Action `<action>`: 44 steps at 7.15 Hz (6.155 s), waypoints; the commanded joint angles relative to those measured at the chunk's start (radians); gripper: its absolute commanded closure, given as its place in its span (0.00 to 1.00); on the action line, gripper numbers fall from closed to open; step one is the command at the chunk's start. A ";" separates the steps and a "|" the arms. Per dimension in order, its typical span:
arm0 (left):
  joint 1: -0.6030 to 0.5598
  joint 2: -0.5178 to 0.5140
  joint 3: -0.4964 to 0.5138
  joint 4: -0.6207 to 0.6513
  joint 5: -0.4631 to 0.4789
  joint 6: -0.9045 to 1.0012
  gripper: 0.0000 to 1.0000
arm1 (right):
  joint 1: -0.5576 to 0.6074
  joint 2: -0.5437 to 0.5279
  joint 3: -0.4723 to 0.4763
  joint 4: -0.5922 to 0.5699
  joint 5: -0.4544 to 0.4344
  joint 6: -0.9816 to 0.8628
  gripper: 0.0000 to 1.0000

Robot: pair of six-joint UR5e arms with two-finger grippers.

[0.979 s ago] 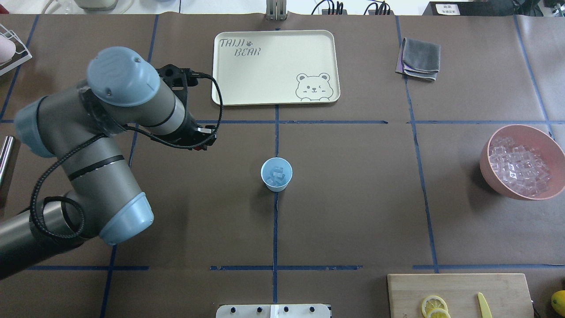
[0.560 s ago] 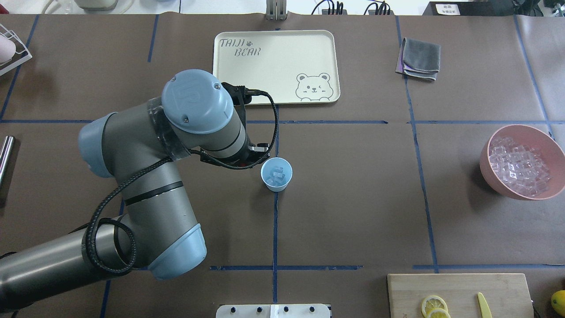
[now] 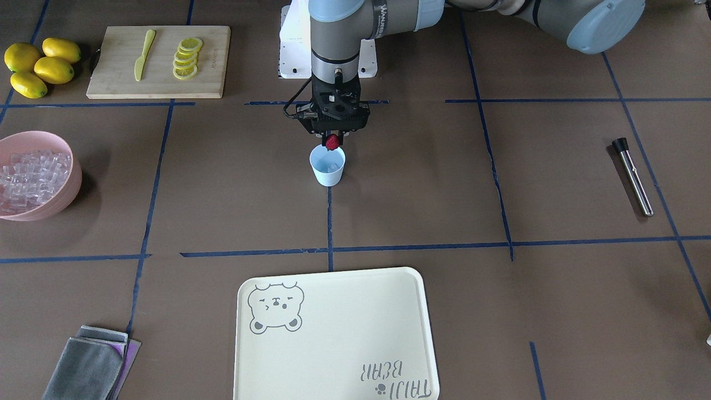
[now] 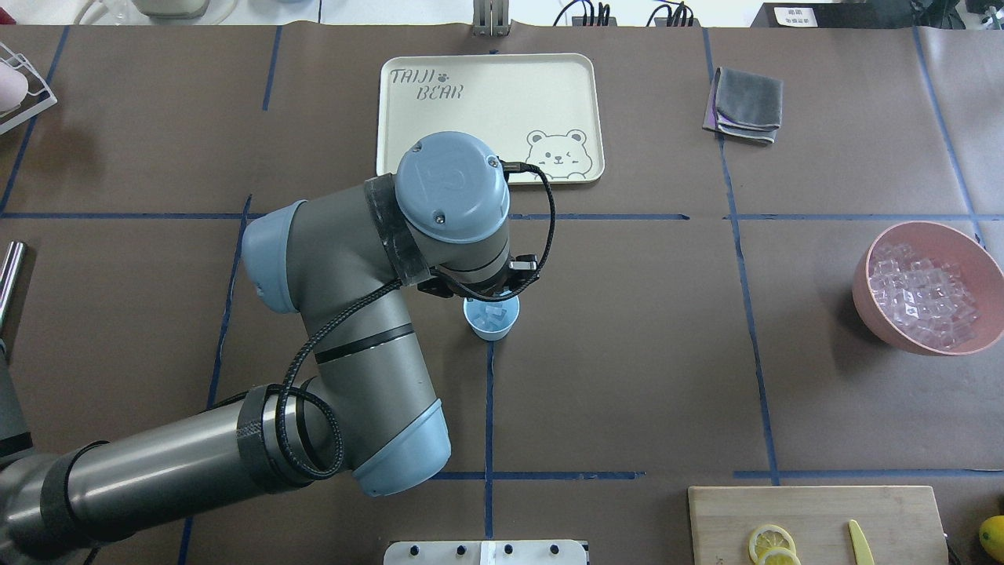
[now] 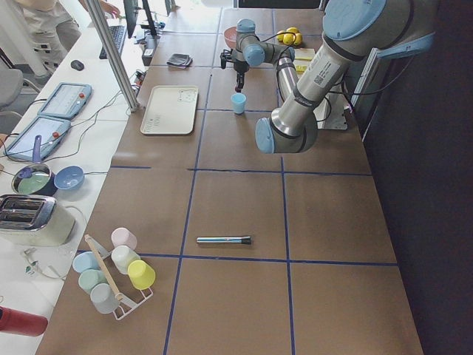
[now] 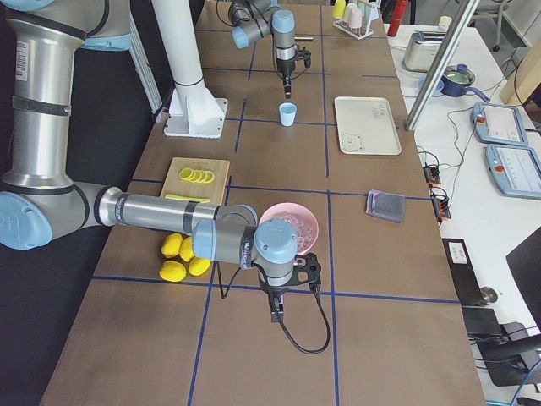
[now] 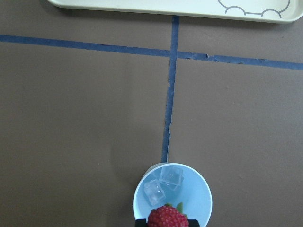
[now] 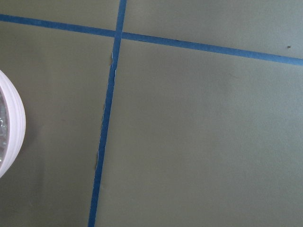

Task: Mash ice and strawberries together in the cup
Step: 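Carry the strawberry with the left gripper over the blue cup, then open the left gripper to drop the strawberry into the blue cup, then withdraw the left gripper to the table edge and grasp the metal rod, then carry the metal rod with the left gripper over the blue cup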

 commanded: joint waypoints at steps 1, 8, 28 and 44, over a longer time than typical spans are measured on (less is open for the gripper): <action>0.015 -0.013 0.019 -0.001 0.010 -0.010 0.56 | 0.000 0.000 -0.001 0.000 0.000 0.000 0.01; -0.109 0.266 -0.224 0.003 -0.011 0.305 0.00 | 0.000 0.001 0.000 0.000 0.000 0.003 0.01; -0.651 0.907 0.365 -1.004 -0.364 0.791 0.03 | 0.000 -0.009 0.023 0.000 0.000 0.003 0.01; -0.363 0.372 0.183 -1.570 -0.273 0.904 1.00 | 0.000 -0.014 0.034 0.000 0.002 0.021 0.01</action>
